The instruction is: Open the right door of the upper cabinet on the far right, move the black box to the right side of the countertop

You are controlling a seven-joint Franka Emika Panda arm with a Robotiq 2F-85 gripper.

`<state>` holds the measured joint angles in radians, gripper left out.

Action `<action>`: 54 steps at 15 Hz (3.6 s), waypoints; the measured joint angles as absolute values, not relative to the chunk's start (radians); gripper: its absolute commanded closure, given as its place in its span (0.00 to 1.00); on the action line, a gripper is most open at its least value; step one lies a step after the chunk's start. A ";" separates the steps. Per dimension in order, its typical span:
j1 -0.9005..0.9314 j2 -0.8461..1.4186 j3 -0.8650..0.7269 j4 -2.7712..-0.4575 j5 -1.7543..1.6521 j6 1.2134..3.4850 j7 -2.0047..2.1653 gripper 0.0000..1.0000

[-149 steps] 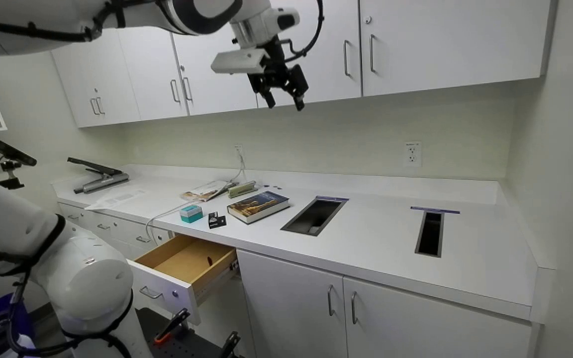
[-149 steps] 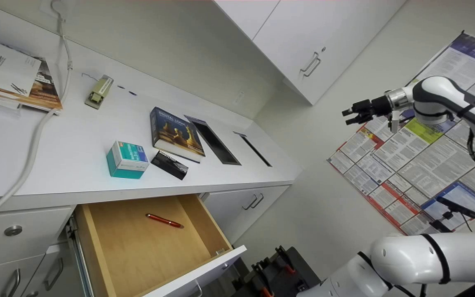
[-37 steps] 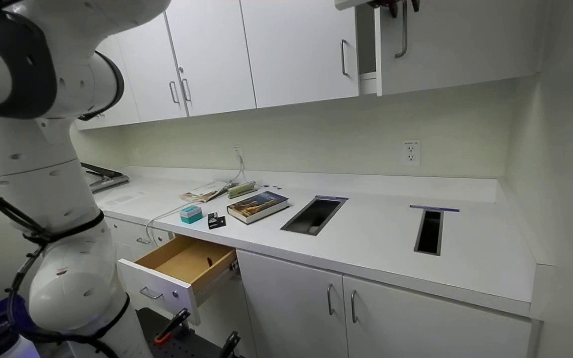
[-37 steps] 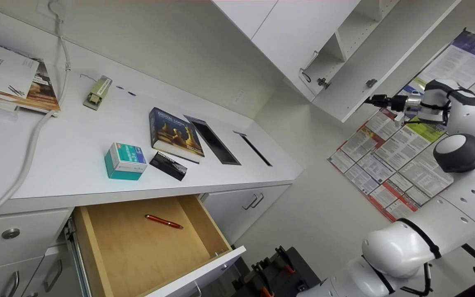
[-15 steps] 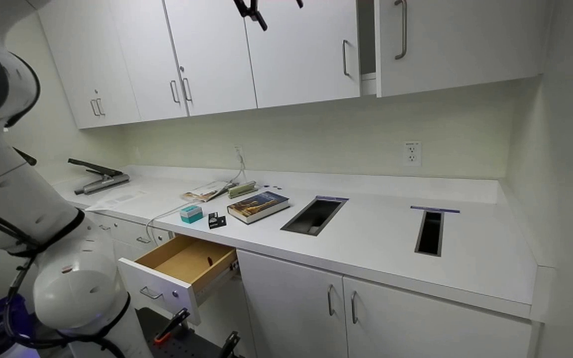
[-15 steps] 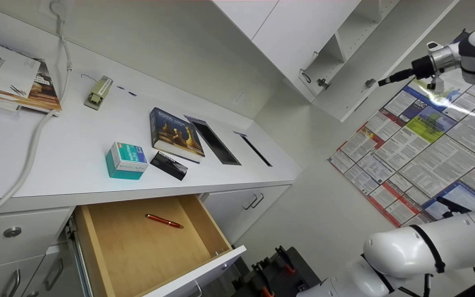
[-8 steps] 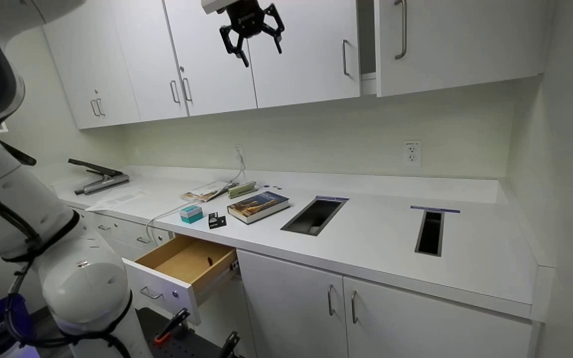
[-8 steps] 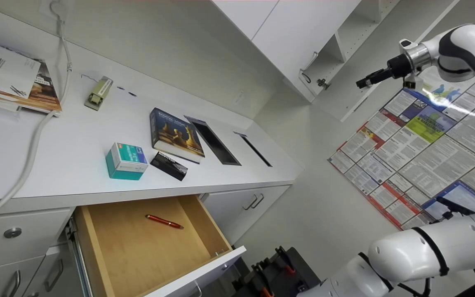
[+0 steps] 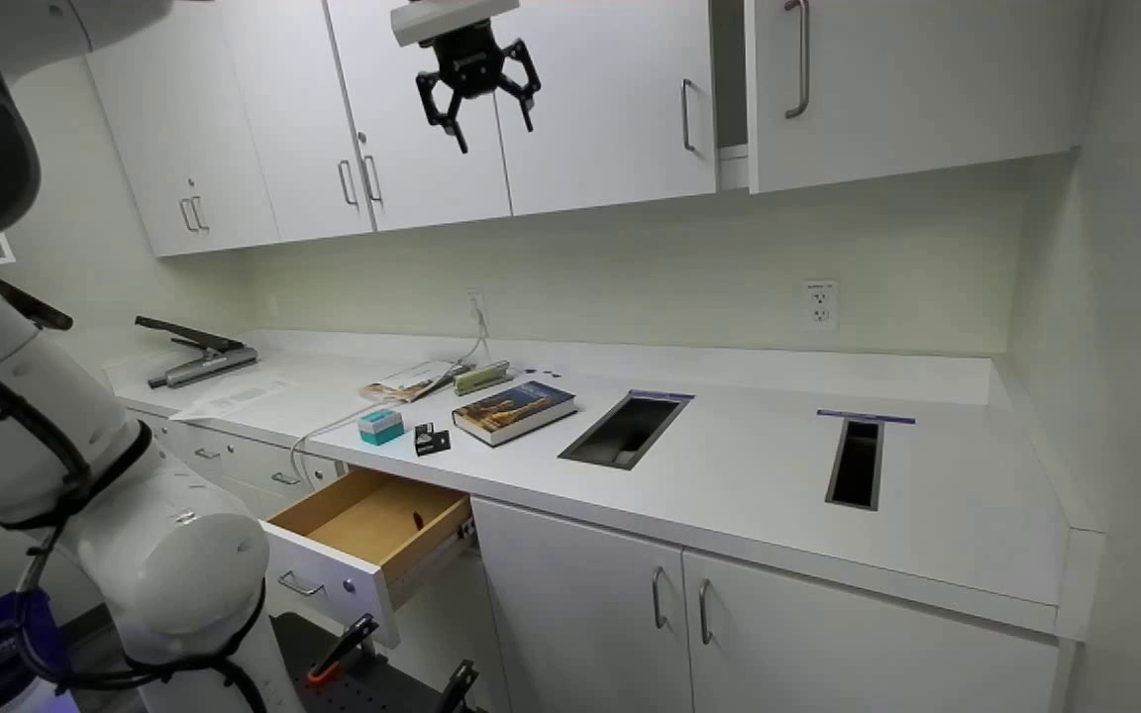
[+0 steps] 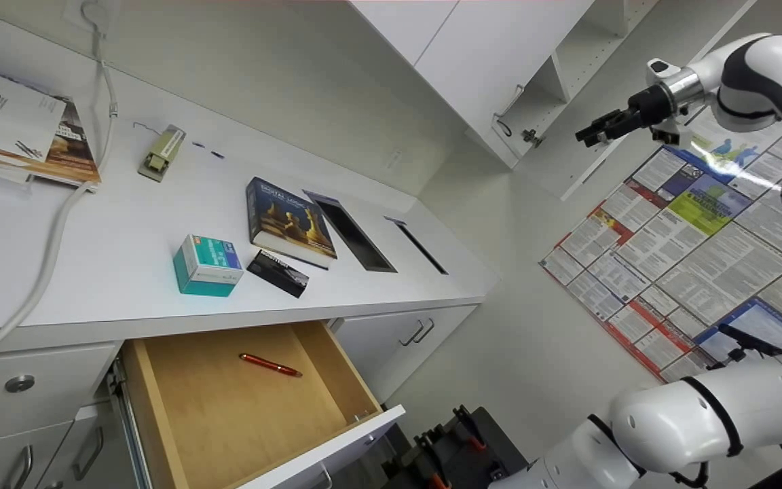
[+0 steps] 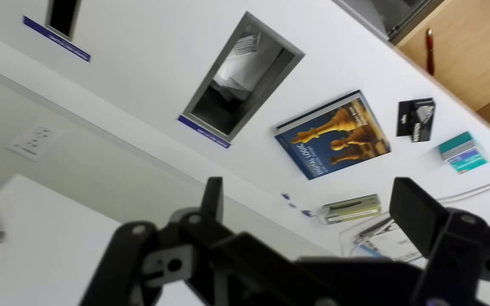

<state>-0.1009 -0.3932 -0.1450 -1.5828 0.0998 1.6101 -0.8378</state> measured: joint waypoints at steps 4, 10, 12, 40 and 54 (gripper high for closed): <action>0.008 -0.449 -0.099 -1.697 0.096 1.539 -0.878 0.00; 0.132 -0.518 -0.060 -1.942 0.095 1.520 -1.029 0.00; 0.167 -0.518 -0.052 -2.009 0.093 1.520 -1.094 0.00; 0.290 -0.293 0.153 -2.549 0.097 2.520 -0.762 0.00; 0.283 0.043 0.183 -2.348 0.073 2.668 -0.664 0.00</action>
<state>0.2827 0.0433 0.1826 -2.3482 0.0726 2.6678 -0.6641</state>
